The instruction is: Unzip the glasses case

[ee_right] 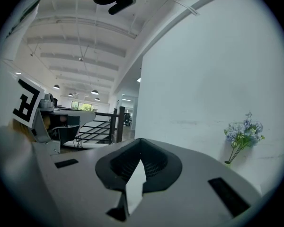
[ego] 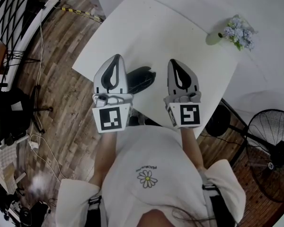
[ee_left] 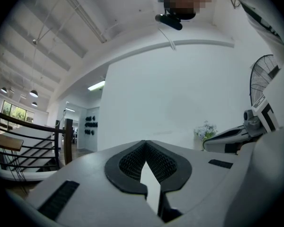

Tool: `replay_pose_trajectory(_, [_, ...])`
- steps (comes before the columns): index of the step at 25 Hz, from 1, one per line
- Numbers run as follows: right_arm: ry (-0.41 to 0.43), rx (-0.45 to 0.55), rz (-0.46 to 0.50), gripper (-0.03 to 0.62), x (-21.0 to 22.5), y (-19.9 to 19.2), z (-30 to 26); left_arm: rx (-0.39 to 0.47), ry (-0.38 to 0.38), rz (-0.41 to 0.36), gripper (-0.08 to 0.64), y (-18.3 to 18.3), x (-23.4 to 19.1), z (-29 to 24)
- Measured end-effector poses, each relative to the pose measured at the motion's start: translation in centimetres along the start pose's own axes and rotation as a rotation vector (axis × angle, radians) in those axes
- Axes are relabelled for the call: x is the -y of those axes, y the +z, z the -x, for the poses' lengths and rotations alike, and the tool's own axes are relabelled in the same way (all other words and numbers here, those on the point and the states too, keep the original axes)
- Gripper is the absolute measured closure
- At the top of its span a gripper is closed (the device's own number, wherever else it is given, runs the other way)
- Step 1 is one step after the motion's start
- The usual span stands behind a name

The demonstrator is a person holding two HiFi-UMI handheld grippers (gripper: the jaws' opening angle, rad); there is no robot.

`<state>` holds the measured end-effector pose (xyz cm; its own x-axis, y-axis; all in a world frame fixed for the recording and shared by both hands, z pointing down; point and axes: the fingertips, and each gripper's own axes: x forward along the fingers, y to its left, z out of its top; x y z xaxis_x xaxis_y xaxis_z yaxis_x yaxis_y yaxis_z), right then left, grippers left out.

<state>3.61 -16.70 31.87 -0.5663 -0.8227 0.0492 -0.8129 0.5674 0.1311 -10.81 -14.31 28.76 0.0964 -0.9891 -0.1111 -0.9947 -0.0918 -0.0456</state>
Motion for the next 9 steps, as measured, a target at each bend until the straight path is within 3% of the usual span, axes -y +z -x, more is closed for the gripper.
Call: replay_pose_trajectory(9, [-0.015,-0.042,0.019,0.584,0.32,-1.01,0.25,-0.005,-0.005,0.003,0.546,-0.19,0.04,0.05])
